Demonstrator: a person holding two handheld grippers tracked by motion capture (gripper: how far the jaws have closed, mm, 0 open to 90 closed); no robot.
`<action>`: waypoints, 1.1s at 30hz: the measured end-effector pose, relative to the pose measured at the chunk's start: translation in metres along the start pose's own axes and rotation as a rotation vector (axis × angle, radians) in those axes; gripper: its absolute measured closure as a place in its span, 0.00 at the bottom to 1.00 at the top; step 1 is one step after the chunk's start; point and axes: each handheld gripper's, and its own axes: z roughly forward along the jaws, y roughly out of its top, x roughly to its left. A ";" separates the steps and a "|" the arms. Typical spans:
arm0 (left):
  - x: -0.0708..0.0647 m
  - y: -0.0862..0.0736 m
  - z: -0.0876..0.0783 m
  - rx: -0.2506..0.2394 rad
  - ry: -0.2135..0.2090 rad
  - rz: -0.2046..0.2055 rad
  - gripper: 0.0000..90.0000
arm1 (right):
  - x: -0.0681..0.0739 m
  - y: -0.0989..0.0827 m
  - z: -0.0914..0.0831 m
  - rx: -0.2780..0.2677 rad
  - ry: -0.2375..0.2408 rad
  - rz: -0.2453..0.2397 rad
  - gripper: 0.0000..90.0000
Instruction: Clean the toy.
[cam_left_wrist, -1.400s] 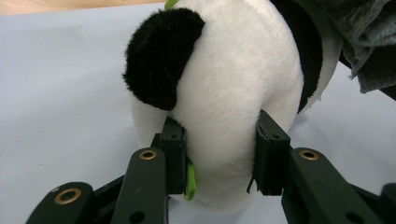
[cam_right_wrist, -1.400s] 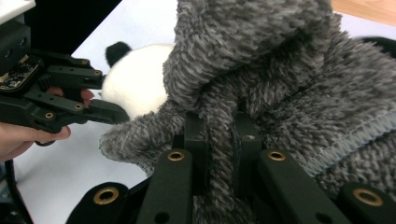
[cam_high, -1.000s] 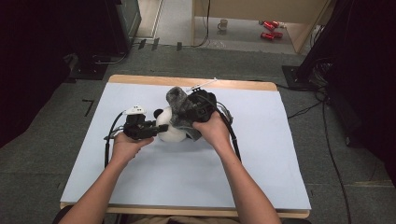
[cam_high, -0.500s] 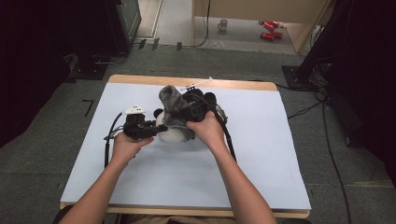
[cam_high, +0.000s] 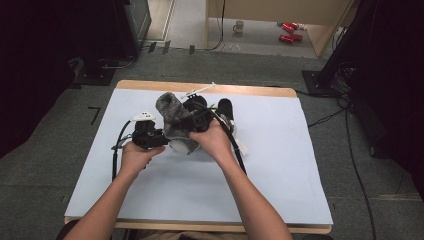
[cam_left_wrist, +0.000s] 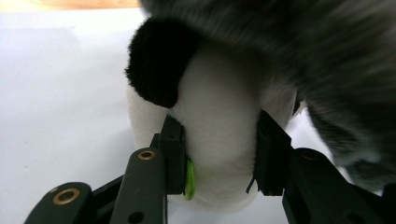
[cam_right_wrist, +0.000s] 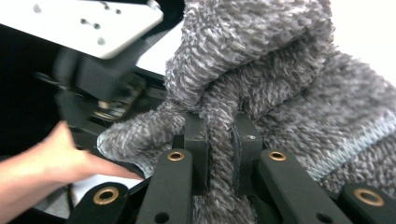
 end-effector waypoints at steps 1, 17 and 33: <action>0.000 0.000 0.000 0.004 0.001 0.001 0.70 | -0.003 -0.001 0.002 0.004 -0.009 0.002 0.89; 0.006 0.000 0.000 0.026 0.002 -0.031 0.70 | -0.044 -0.018 -0.031 0.007 -0.118 0.062 0.89; 0.006 0.004 -0.001 0.063 -0.072 -0.093 0.74 | -0.087 -0.037 -0.093 -0.058 -0.211 0.160 0.89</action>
